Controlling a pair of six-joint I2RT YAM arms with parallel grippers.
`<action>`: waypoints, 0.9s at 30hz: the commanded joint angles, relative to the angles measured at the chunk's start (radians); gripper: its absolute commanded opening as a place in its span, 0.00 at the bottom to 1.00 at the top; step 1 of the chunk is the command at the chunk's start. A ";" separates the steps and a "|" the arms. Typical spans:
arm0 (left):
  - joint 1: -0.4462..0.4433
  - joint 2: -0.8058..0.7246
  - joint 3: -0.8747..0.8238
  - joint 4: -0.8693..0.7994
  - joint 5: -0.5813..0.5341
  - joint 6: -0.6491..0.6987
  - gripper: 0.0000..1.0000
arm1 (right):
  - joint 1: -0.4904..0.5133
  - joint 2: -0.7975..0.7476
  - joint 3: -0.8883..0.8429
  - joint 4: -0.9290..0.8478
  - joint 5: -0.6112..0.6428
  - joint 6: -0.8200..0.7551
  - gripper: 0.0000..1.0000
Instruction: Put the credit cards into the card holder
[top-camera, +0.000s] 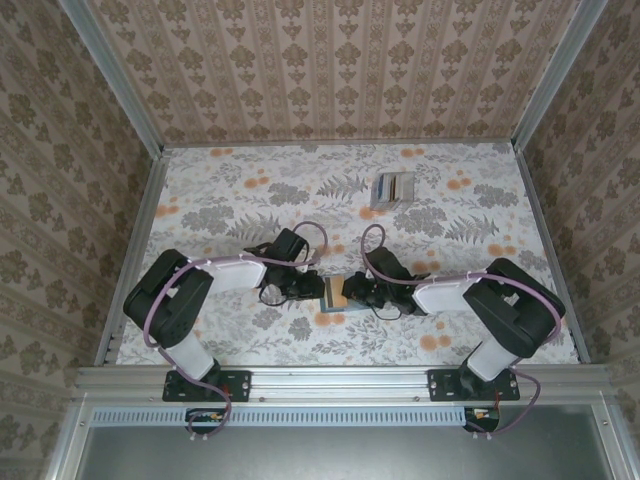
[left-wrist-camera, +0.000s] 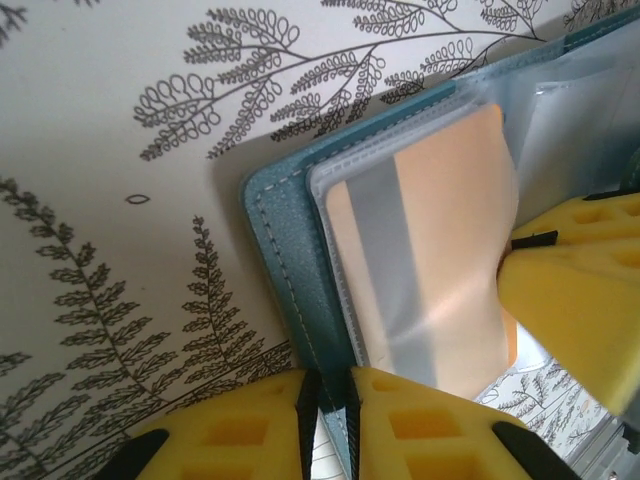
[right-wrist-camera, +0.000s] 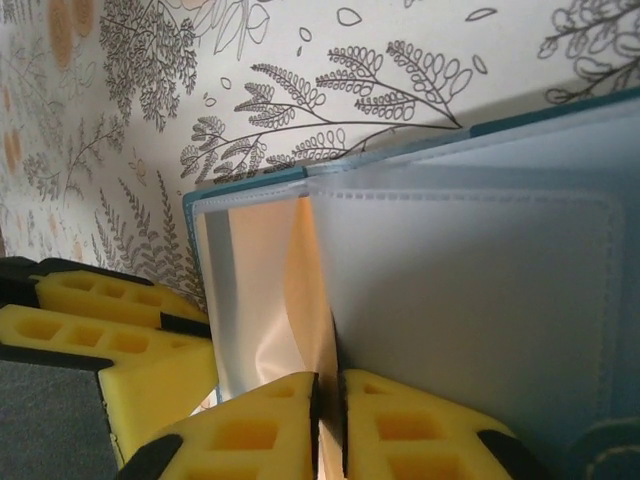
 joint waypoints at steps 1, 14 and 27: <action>-0.001 -0.010 -0.018 0.053 0.014 -0.018 0.20 | 0.033 -0.045 0.046 -0.166 0.029 -0.058 0.27; 0.033 -0.052 -0.056 0.124 0.033 -0.031 0.21 | 0.038 -0.268 0.077 -0.545 0.198 -0.154 0.59; 0.044 -0.043 -0.063 0.130 0.037 -0.023 0.21 | 0.059 -0.215 0.033 -0.493 0.235 -0.146 0.59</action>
